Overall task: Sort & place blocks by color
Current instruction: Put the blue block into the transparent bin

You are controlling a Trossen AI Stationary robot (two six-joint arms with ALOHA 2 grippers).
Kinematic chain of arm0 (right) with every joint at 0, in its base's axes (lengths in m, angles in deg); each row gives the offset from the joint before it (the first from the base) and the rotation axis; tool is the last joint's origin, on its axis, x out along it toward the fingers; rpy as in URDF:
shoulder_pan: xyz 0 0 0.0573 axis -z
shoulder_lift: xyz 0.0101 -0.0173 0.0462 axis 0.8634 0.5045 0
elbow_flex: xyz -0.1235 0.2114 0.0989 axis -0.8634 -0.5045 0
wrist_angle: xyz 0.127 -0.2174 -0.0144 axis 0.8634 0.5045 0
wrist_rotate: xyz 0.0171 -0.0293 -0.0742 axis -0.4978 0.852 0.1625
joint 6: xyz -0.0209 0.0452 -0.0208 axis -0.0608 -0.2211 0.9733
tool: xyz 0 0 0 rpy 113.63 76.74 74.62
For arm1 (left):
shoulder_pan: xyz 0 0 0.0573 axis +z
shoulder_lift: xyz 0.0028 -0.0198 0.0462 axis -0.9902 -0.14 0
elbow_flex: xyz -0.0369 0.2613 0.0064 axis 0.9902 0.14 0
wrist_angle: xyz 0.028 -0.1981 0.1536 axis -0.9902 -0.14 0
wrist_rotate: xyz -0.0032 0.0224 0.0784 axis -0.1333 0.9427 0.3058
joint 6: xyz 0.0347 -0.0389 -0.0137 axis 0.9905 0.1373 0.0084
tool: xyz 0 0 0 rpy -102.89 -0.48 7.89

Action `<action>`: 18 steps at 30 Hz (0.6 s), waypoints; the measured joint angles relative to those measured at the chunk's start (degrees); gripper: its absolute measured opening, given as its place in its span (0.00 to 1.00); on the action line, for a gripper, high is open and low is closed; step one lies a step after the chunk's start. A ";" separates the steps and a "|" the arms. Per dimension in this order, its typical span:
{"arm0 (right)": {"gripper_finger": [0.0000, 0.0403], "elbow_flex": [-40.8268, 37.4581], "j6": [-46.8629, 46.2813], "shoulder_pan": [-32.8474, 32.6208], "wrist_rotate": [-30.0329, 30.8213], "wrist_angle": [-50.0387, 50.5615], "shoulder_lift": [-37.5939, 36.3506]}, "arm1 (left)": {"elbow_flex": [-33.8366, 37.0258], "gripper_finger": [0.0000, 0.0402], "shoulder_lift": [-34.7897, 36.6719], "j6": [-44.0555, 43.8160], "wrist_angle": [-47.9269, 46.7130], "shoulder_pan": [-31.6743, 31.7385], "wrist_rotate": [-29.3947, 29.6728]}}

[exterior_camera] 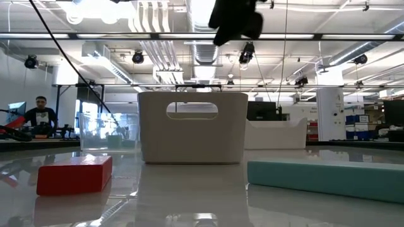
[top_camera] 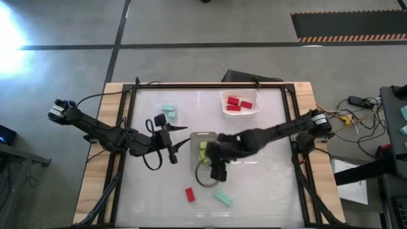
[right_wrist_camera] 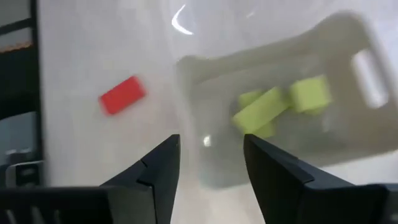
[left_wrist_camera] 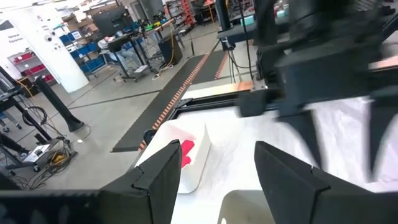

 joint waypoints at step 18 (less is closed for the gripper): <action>0.31 0.09 -27.77 -14.94 -1.08 -1.85 5.03 | -0.21 0.47 0.00 1.92 4.73 -0.02 -0.06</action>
